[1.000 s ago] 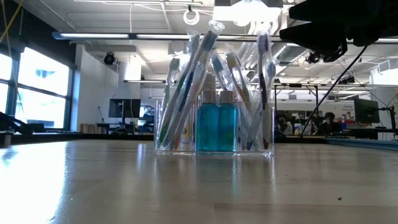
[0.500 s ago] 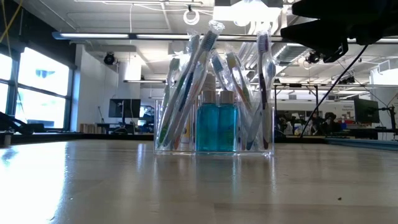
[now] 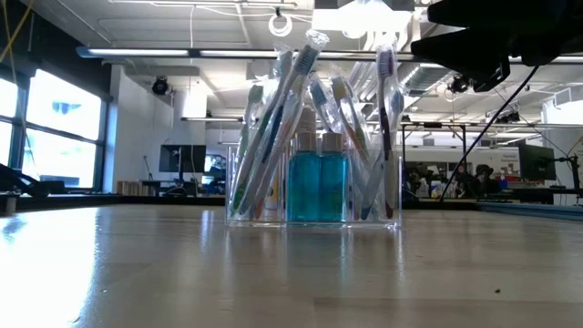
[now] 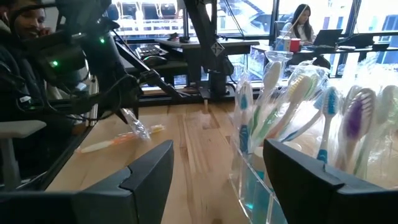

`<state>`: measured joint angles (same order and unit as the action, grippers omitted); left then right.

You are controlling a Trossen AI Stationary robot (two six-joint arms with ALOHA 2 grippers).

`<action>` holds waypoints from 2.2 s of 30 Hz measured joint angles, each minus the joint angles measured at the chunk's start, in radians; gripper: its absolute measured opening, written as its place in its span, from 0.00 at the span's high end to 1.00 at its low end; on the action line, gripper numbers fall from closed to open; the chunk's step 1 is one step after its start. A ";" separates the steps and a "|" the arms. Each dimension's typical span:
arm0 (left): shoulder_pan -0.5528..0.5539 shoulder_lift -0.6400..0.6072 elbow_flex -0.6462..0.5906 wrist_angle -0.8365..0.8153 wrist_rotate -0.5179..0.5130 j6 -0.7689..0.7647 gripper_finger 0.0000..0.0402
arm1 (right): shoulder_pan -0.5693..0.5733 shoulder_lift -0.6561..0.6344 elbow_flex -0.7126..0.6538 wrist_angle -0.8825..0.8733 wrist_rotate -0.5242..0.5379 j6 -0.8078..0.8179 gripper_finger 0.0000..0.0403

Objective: Pick & Place toothbrushing station
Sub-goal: Put the blue toothbrush into the left part of the transparent organizer

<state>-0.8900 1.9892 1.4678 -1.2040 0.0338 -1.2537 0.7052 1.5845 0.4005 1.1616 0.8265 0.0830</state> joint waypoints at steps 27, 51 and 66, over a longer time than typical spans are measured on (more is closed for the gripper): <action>0.036 -0.003 -0.183 0.182 0.126 0.108 0.95 | 0.002 0.000 0.000 -0.009 0.001 0.003 0.40; 0.057 -0.071 0.335 -0.186 -0.678 0.518 0.98 | 0.035 0.000 0.000 -0.054 0.004 0.108 0.40; 0.189 -0.313 0.336 -0.196 -0.916 0.724 0.97 | 0.047 0.000 0.000 -0.050 0.008 0.102 0.40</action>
<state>-0.7012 1.6759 1.8034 -1.3999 -0.8823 -0.5293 0.7523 1.5845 0.4005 1.1116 0.8349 0.1846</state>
